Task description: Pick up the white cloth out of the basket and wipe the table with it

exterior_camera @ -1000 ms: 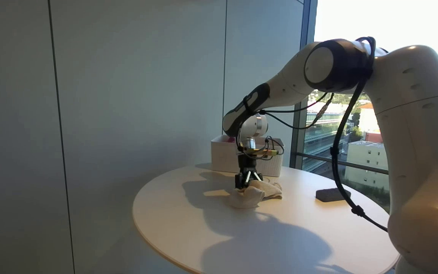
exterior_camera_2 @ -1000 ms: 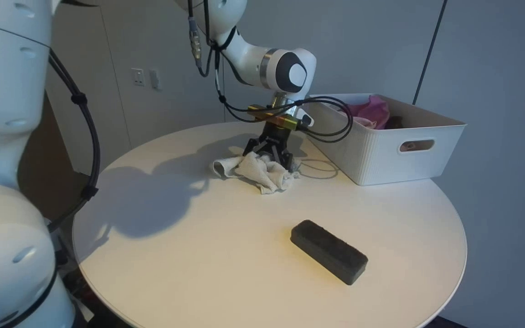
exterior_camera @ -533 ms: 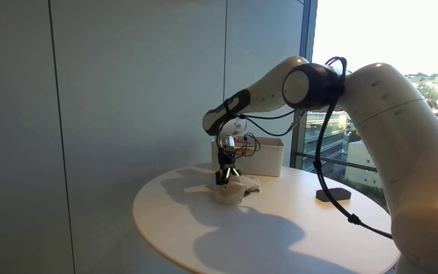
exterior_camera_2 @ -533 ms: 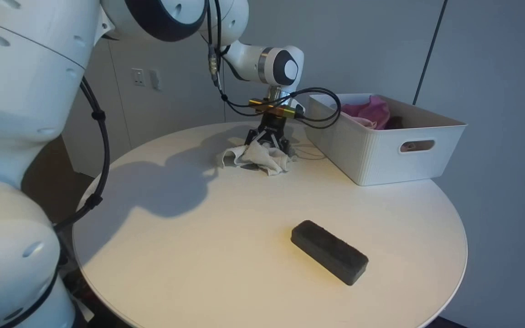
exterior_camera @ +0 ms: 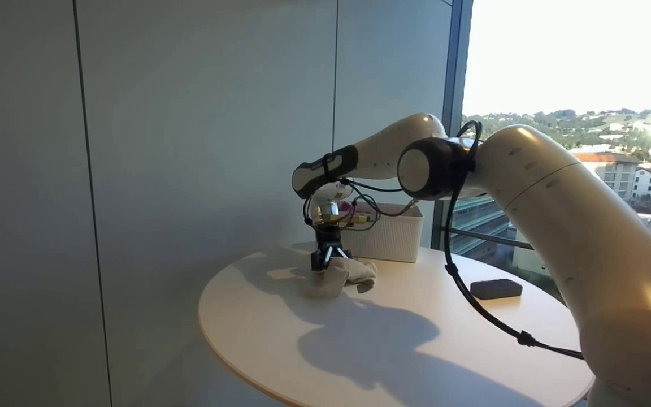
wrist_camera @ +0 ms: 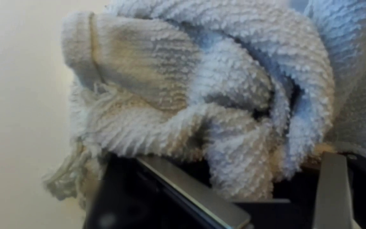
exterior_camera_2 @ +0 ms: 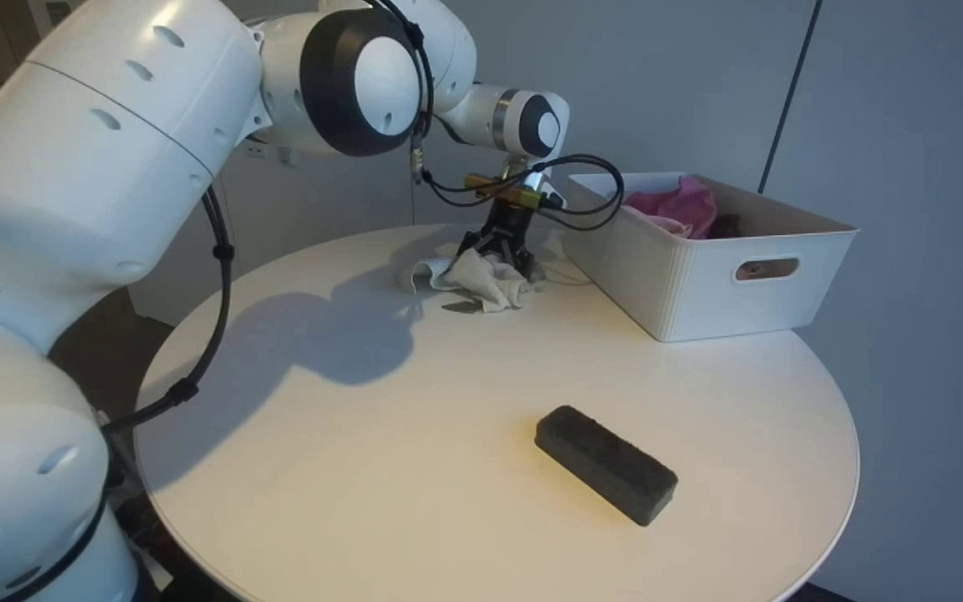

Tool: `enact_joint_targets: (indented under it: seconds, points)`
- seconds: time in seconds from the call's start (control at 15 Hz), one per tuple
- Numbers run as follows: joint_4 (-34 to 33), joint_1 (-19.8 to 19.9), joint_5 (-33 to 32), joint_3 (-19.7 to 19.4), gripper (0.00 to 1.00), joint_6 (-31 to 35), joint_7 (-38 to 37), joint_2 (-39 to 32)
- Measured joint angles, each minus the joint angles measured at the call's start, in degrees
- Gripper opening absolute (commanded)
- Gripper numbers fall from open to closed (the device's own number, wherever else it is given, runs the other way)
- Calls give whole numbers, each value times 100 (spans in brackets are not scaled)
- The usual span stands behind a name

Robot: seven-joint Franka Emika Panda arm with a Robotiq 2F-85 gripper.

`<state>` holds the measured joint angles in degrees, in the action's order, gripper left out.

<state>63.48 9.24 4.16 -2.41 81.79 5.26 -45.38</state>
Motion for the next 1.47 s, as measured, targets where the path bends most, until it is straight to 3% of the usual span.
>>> enact_joint_targets:
  seconds: [0.33, 0.67, 1.0, 1.47]
  points:
    - [237, 537, 432, -227, 14, -226, -573, 107]
    - [1378, 812, 78, -264, 14, -890, 446, 685]
    - [2531, 749, -676, -208, 13, -1051, 1558, 1274]
    - [2933, 186, -1882, 137, 13, -1110, 1825, 1328]
